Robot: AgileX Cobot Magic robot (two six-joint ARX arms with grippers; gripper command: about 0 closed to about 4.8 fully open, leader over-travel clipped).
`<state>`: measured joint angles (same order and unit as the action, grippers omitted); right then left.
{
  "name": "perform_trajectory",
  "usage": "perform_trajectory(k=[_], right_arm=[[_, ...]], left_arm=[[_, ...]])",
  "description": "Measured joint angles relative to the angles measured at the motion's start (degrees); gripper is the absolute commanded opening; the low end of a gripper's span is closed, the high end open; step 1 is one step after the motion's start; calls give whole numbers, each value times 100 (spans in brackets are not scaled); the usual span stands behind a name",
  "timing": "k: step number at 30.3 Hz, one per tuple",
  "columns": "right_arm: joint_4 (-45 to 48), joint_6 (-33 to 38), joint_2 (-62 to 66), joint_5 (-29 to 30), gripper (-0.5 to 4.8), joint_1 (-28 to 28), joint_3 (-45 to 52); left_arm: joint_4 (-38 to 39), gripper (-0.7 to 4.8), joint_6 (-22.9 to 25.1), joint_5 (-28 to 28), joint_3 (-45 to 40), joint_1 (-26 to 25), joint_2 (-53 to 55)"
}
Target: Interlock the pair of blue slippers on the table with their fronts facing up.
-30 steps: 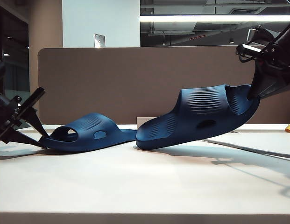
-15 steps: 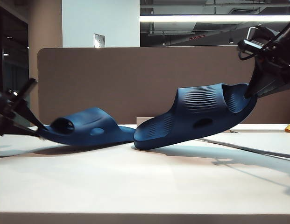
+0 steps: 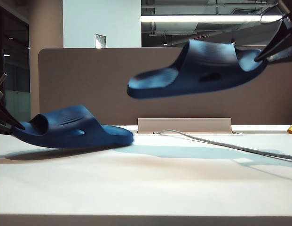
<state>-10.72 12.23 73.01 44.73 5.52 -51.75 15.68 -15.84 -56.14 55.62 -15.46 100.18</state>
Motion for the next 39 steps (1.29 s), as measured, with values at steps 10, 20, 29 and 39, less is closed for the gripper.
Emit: perform_trajectory(k=[10, 20, 29, 39], right_arm=[[-267, -4, 168, 295, -1, 0, -61], [-529, -85, 245, 337, -1, -2, -61], [-1805, -1036, 649, 269, -1, 17, -289], [-2164, -1392, 680, 42, -1, 15, -339]], left_arm=[[385, -6, 1025, -1078, 0, 240, -2], [946, -6, 2000, -1215, 2, 595, -4], [1250, -6, 2535, -1029, 2, 715, -2], [1602, -6, 2979, -999, 2, 887, 0]])
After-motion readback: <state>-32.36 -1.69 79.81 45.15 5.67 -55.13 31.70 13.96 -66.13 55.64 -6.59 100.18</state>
